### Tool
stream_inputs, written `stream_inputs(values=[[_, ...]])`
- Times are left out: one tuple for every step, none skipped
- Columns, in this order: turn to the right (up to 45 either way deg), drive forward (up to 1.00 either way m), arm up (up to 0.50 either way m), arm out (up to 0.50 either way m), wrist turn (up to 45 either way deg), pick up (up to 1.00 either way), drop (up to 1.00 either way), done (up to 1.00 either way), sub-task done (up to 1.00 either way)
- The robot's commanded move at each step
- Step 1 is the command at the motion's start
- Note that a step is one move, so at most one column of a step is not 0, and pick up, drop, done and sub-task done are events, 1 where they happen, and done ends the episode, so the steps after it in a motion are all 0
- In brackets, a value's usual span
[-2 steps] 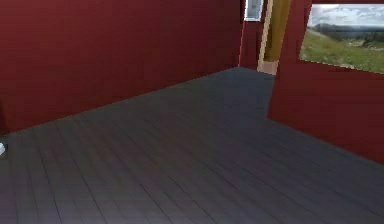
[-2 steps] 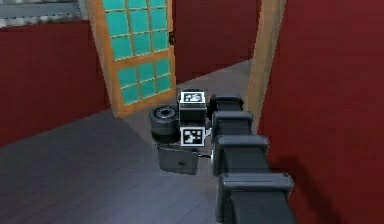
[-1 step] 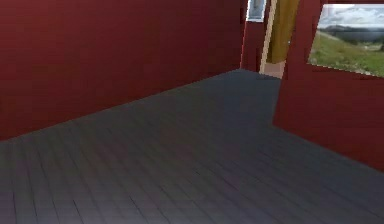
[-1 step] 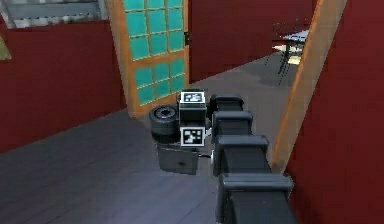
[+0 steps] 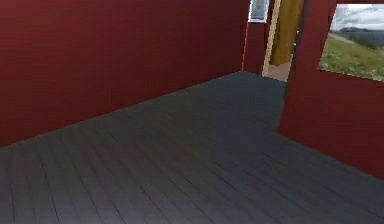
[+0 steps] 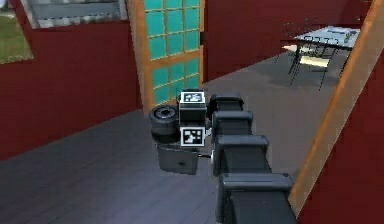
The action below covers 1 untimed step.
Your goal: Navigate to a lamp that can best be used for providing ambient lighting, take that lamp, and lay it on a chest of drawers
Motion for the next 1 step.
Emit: stream_inputs(values=[[45.0, 0.0, 0.0, 0.0, 0.0, 0.0, 0.0, 0.0, 0.0]])
